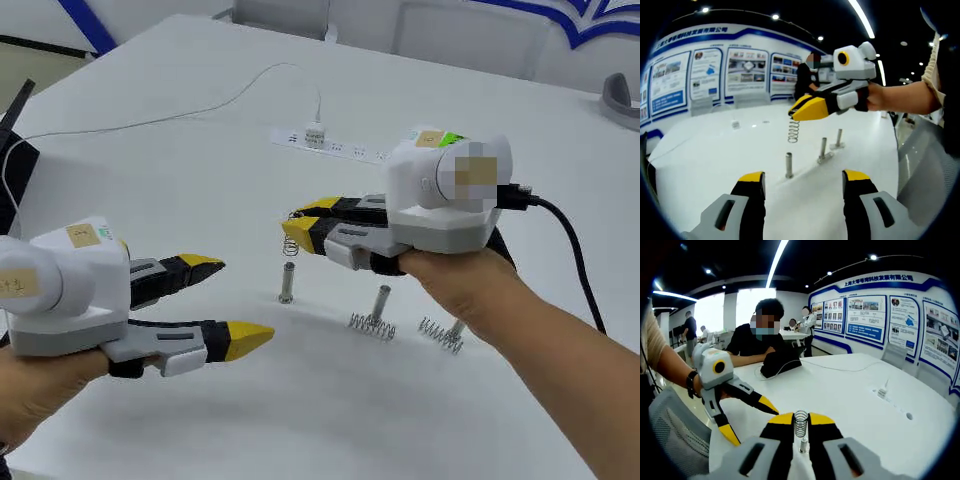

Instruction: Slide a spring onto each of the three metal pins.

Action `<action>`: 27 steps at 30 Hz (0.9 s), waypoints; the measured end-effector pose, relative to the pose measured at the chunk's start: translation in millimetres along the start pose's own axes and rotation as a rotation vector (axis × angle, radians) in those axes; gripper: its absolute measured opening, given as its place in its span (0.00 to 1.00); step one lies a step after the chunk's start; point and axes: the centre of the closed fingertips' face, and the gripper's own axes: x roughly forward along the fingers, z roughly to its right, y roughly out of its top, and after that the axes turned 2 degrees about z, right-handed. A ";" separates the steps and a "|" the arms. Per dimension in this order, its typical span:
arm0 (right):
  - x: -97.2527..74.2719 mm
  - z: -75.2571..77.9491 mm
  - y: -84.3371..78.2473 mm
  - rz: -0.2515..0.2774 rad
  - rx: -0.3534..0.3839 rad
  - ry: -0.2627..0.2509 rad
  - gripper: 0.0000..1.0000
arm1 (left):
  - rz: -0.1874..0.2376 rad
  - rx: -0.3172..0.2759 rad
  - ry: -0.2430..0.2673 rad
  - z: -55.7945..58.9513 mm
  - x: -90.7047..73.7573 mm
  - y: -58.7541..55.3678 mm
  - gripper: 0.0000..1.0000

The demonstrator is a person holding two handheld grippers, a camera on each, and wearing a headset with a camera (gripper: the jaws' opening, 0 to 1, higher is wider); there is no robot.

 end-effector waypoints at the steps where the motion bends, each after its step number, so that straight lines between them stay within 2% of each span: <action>1: 1.4 0.6 -1.6 -0.004 0.001 -0.001 0.11 | 0.001 -0.002 0.000 0.3 -0.1 0.0 0.64; 10: 7.2 4.2 -16.6 -0.030 0.015 -0.014 0.11 | -0.001 -0.005 0.004 -0.4 -1.4 -0.5 0.66; 27: 12.1 6.1 -25.3 -0.038 0.024 -0.015 0.11 | -0.018 -0.007 0.005 -0.9 -2.5 -4.0 0.64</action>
